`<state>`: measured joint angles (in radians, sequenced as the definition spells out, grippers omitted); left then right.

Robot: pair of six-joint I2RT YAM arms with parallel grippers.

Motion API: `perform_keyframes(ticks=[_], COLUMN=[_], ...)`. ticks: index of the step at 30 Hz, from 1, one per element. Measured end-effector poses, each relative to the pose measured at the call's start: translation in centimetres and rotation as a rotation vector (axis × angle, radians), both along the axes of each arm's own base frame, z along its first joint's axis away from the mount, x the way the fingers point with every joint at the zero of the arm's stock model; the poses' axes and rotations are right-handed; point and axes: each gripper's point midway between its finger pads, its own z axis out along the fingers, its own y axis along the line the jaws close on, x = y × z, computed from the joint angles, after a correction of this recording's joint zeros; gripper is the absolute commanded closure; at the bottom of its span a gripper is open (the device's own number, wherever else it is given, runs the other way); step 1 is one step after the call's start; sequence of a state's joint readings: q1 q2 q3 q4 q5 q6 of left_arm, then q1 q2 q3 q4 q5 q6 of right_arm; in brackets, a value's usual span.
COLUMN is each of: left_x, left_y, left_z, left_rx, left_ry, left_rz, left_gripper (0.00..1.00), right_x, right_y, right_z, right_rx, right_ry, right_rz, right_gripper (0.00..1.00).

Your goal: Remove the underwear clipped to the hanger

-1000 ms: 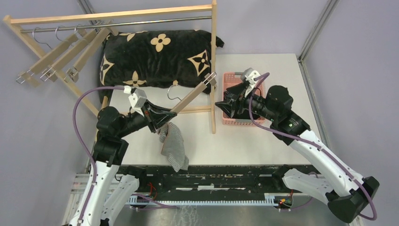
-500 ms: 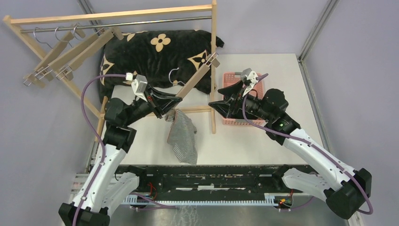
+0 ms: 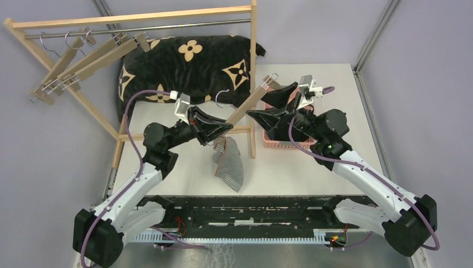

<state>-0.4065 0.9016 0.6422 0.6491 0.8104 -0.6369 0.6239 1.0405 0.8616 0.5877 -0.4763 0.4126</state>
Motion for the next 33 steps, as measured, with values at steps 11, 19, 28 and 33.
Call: perform_keyframes(ticks=[11,19,28,33], left_x=[-2.3,-2.4,-2.0,-2.2], left_y=[-3.6,-3.6,-3.6,-2.2], left_z=[2.1,3.0,2.1,2.1], left_rx=[-0.149,-0.182,-0.128,-0.074], left_ry=[-0.057,-0.088,-0.064,-0.104], left_rz=[-0.116,-0.111,-0.062,0.040], left_gripper=[0.97,0.97,0.34,0.08], right_x=[-0.3,-2.4,-1.9,-1.6], right_y=[1.3,1.7,1.7,1.4], right_z=[1.6,3.0,2.7,2.7], right_rx=[0.108,0.142,0.125,0.116], right_ry=[-0.011,-0.012,-0.010,-0.026], right_rz=[0.100,0.201,0.179,0.147], right_gripper=[0.52,0.99,0.99,0.99])
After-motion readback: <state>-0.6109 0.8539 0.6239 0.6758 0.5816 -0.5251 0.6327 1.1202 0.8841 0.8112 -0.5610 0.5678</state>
